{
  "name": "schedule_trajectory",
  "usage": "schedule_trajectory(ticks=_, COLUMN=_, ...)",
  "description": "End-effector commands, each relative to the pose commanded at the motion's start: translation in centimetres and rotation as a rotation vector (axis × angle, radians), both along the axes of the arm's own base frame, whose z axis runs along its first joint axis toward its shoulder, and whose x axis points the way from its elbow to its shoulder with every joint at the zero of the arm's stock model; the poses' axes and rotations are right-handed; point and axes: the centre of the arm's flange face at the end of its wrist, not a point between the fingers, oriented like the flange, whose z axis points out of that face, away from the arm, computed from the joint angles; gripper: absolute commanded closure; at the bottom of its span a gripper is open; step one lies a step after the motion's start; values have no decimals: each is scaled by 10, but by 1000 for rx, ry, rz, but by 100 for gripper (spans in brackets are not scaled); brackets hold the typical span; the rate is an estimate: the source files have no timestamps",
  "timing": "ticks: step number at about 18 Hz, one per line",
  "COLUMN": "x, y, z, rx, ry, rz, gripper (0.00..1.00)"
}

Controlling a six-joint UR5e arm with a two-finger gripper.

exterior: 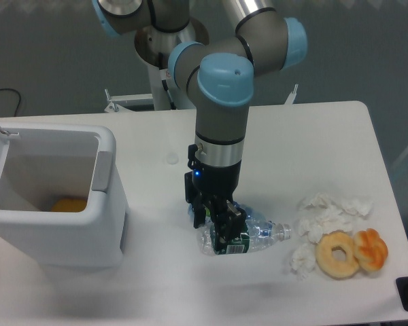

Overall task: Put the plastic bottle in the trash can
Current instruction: 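Close the gripper around the clear green-labelled bottle lying on the table, then lift the held bottle and carry it toward the white trash bin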

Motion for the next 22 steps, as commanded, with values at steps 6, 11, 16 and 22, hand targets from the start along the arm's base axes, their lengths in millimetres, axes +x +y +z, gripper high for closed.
schedule_trajectory(ticks=6, x=0, y=3, z=9, rx=36, ry=-35, rz=59, gripper=32)
schedule_trajectory(ticks=11, x=-2, y=4, z=16, rx=61, ry=-56, rz=93, gripper=32)
schedule_trajectory(ticks=16, x=-3, y=17, z=41, rx=137, ry=-105, rz=184, gripper=32)
schedule_trajectory(ticks=22, x=14, y=27, z=57, rx=213, ry=-207, rz=203, gripper=32)
